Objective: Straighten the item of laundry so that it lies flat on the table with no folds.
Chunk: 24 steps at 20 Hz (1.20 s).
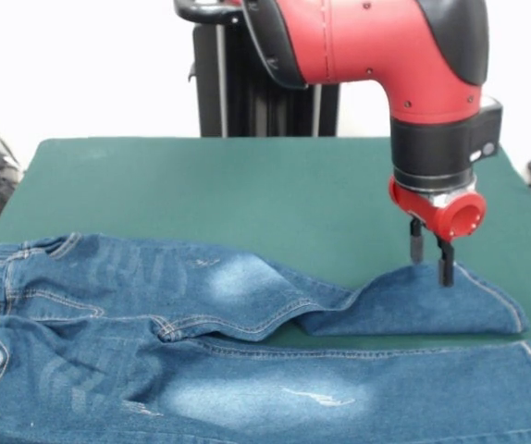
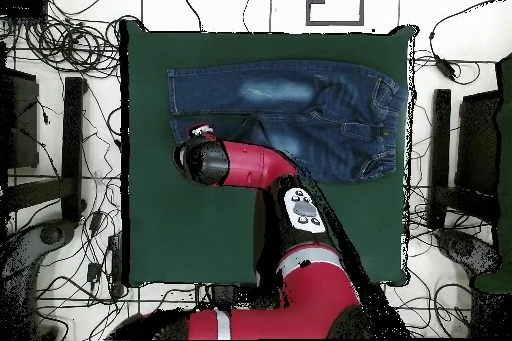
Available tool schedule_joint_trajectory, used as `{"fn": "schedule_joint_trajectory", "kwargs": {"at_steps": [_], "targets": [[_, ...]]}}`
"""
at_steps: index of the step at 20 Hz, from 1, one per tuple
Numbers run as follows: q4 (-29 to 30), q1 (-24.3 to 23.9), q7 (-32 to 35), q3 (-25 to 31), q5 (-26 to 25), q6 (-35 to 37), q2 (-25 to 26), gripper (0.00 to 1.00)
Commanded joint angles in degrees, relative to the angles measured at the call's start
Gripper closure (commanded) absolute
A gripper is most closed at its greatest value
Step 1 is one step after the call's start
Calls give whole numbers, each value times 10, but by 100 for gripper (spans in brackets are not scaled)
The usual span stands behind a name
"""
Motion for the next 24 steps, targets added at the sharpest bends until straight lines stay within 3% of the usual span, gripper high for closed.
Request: {"fn": "schedule_joint_trajectory", "kwargs": {"at_steps": [1, 15, 24], "targets": [[11, 13, -4, 31, -25, -30, 49, 0], [-4, 20, -7, 20, -45, -75, 92, 0], [15, 1, -5, 37, -59, -77, 79, 0]]}}
